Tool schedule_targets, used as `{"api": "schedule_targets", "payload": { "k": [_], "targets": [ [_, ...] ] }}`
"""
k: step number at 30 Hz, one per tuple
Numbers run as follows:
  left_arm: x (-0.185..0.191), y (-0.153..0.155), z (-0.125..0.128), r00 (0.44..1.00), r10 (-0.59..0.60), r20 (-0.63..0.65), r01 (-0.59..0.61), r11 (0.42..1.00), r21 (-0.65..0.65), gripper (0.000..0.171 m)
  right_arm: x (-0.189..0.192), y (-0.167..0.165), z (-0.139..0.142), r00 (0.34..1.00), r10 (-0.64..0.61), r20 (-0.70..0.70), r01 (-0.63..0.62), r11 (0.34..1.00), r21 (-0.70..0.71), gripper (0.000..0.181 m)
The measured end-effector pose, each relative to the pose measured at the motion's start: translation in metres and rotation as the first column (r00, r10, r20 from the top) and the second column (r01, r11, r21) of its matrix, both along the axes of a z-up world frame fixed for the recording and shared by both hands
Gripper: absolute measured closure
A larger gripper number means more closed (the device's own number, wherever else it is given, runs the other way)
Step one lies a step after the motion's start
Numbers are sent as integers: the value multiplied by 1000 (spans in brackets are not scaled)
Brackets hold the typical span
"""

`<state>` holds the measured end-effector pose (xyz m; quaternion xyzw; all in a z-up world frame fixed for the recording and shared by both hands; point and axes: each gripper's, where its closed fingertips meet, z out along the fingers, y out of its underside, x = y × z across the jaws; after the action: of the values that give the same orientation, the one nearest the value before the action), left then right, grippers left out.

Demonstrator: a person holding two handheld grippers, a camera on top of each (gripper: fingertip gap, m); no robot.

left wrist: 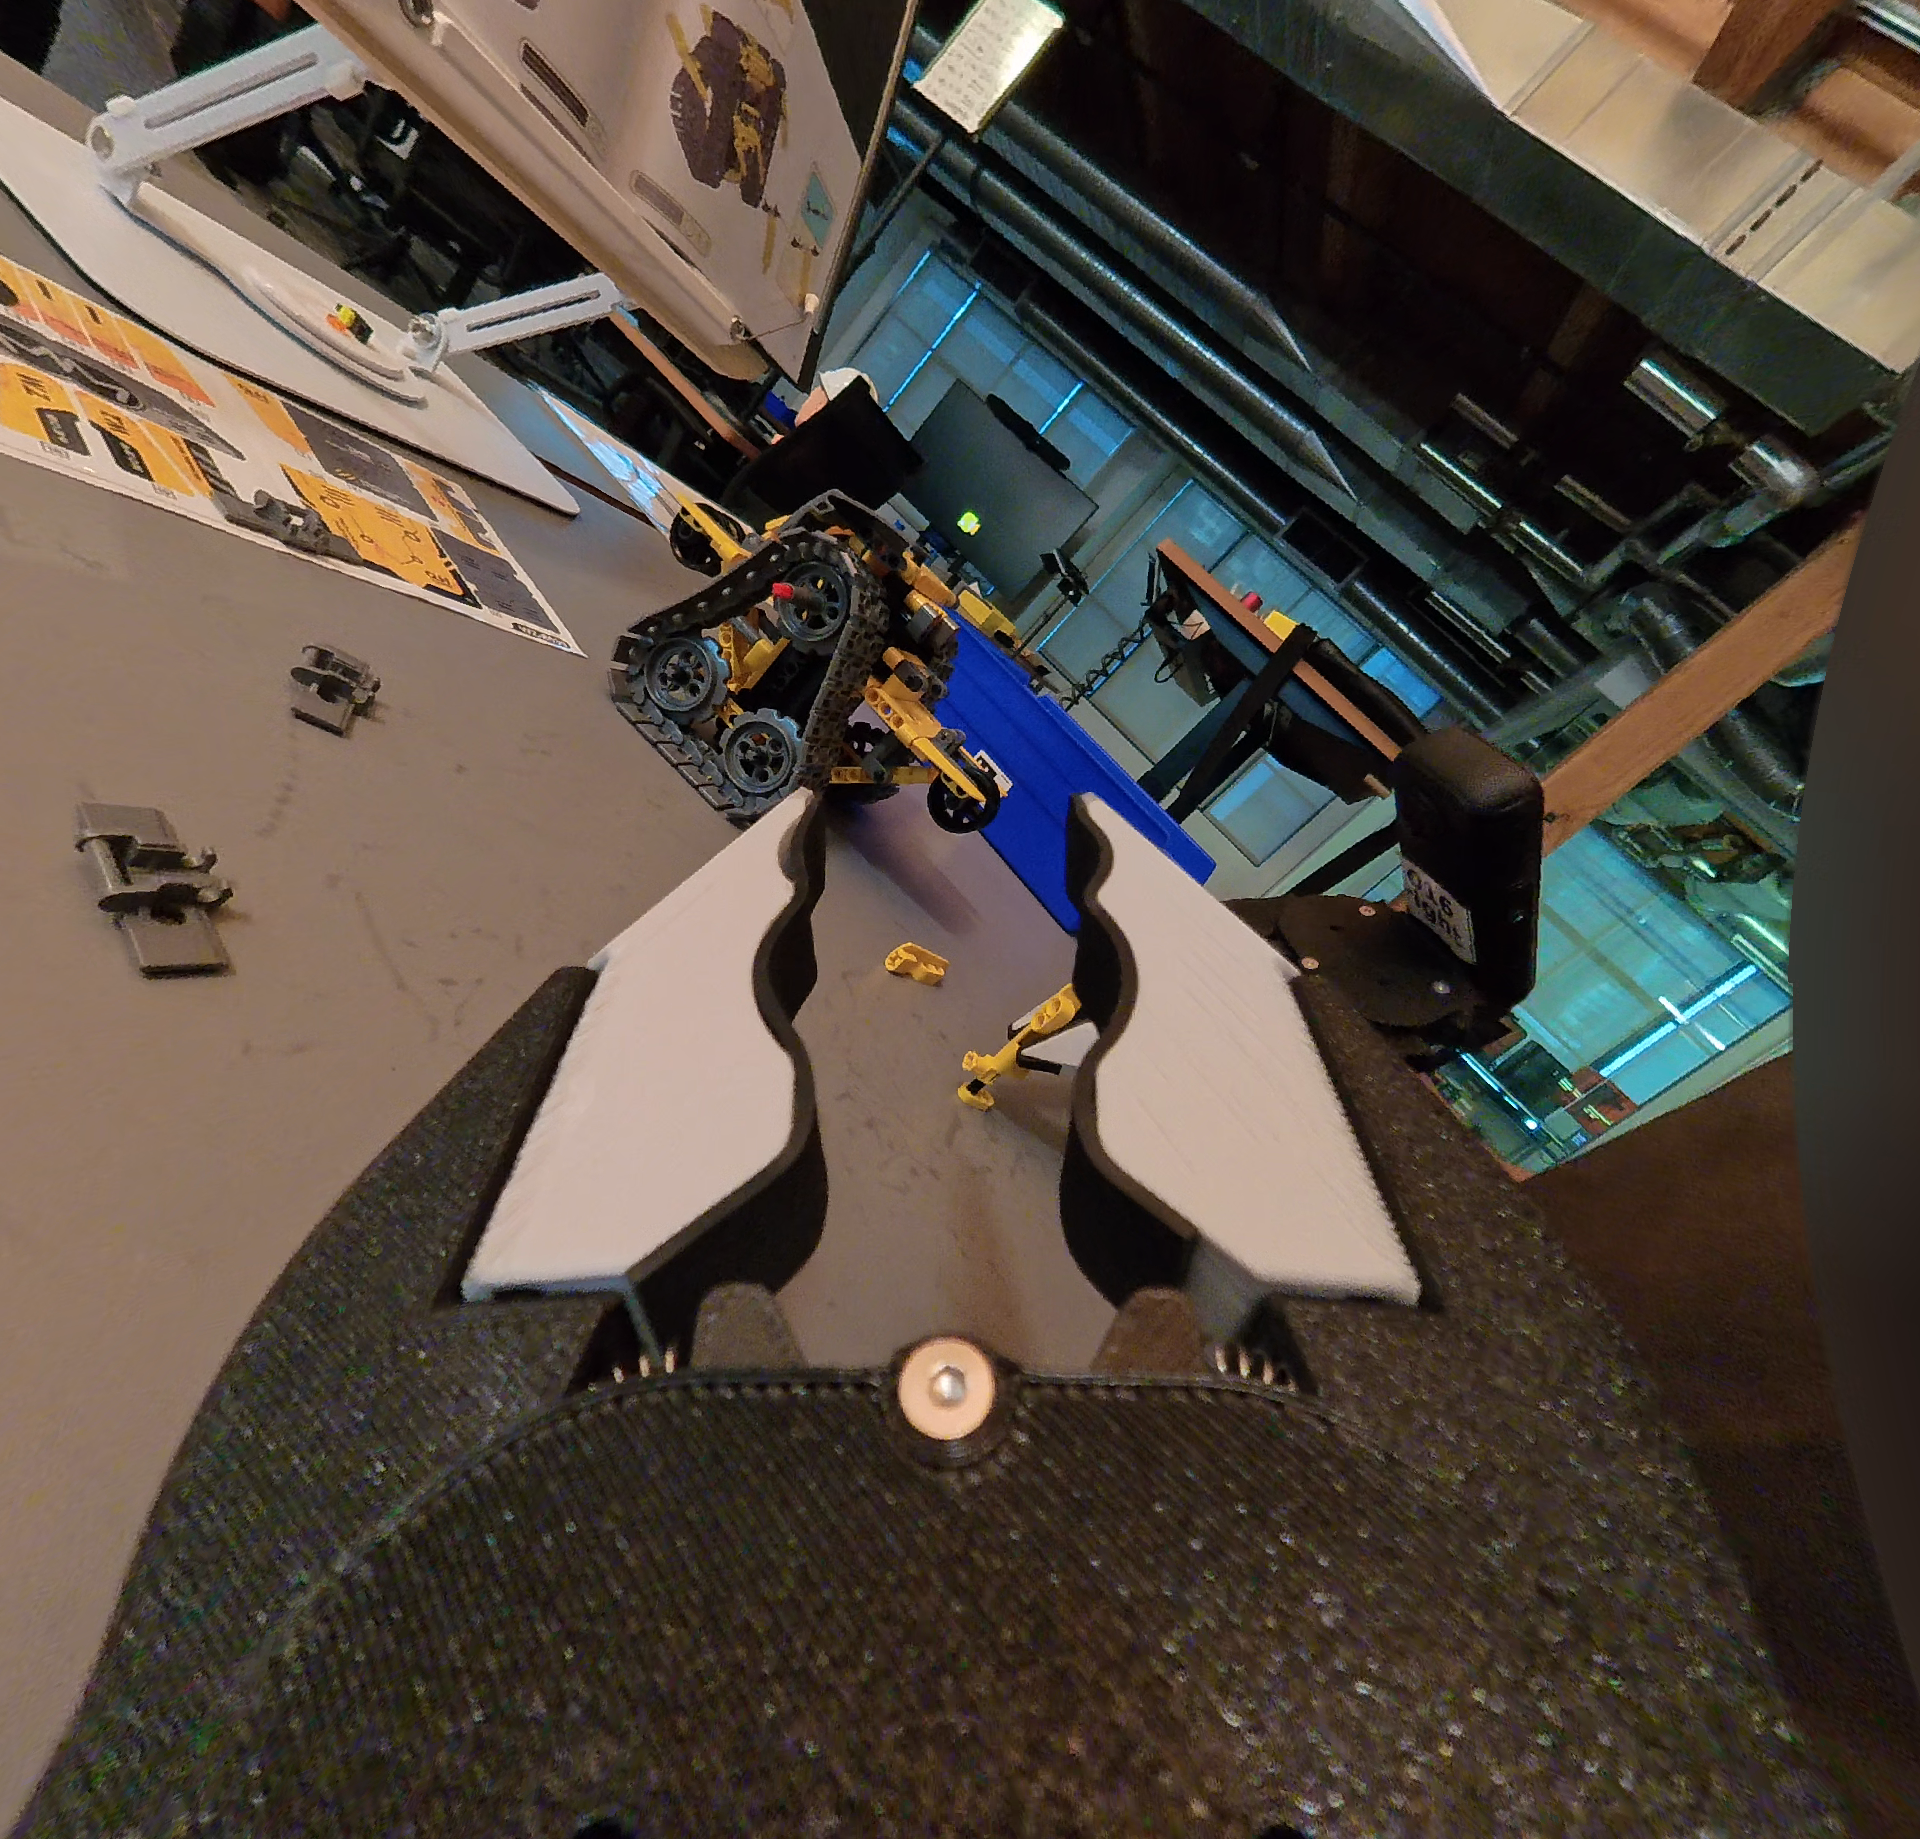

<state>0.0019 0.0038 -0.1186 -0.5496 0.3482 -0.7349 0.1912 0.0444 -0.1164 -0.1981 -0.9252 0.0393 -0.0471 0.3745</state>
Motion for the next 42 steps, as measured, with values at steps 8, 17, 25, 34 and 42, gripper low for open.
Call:
{"api": "schedule_targets", "payload": {
  "k": [8, 17, 25, 34, 42],
  "targets": [
    [1, -8, 1, 1000, -22, 2, 22, 999, 25, 125, -8, 27, 29, 859, 236, 454, -324, 938, 125, 175],
    [12, -52, -23, 966, -159, -204, 198, 962, 188, 109, 0, 36, -11, 750, 326, 576, -315, 941, -122, 166],
    [11, -62, -38, 940, -137, -311, 225, 936, 269, 111, -20, 29, -5, 891, 333, 309, -351, 936, 2, 138],
    [25, -83, -88, 819, -74, -568, 390, 799, 458, 126, 15, 12, -16, 969, 245, 25, -247, 965, 86, 161],
    [34, -82, -104, 792, -28, -609, 485, 635, 601, 143, 21, 21, -25, 920, 382, -85, -379, 924, 52, 158]
  ]
}}
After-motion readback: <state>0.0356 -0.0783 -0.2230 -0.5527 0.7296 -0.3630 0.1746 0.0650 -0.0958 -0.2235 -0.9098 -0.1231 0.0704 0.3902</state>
